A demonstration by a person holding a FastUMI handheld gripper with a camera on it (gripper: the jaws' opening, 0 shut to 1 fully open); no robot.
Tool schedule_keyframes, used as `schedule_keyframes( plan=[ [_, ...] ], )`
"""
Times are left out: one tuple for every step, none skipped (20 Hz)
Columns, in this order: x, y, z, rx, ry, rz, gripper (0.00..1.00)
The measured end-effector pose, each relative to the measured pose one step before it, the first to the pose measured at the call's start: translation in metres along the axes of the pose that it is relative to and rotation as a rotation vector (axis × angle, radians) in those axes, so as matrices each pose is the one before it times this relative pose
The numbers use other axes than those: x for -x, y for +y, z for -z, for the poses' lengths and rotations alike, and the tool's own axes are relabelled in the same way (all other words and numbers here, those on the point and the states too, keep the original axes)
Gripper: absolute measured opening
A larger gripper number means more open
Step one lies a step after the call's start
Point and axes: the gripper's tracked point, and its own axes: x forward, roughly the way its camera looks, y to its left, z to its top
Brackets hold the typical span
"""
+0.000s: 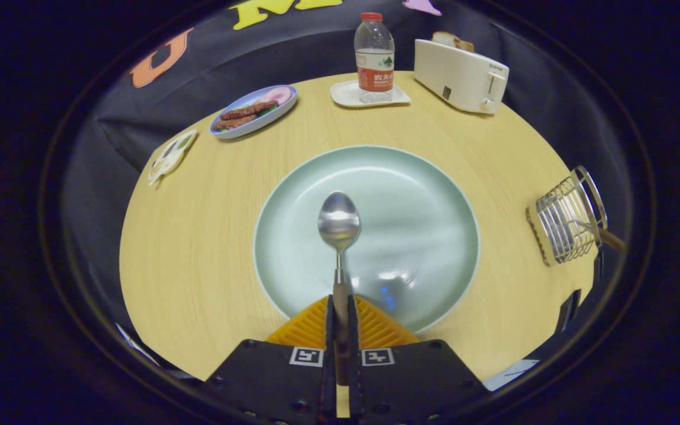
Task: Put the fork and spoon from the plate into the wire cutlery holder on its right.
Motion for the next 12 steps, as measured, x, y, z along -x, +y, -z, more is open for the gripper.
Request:
schedule_keyframes(
  plan=[
    [0.00183,-0.00658,-0.00300,0.02322,0.00163,0.01589,0.01],
    [0.00451,-0.00364,-0.00349,0.00857,-0.00127,-0.00662,0.01],
    [0.00214,-0.00180,-0.00326,0.00176,-0.00160,-0.01148,0.01],
    [0.00404,-0.00521,-0.00349,0.00402,0.00038,-0.00093,0.01],
    [0.00554,-0.00503,-0.00366,0.00358,-0.00245,-0.00561,0.01],
    [0.00540,-0.00314,-0.00367,0.00762,-0.00384,-0.00737,0.01],
    [0.00599,-0.00490,-0.00388,0.01778,-0.00629,-0.00641,0.01],
    [0.00584,-0.00405,-0.00252,0.01759,-0.00962,-0.00355,0.01],
    [0.00631,-0.00486,-0.00405,0.02433,-0.00878,-0.00640,0.01],
    [0.00712,-0.00462,-0.00201,0.02151,-0.00727,-0.00740,0.01],
    [0.00716,-0.00376,-0.00186,0.01885,-0.00806,-0.00904,0.01],
    [0.00836,-0.00579,-0.00251,0.01818,-0.01318,-0.01143,0.01]
  ],
)
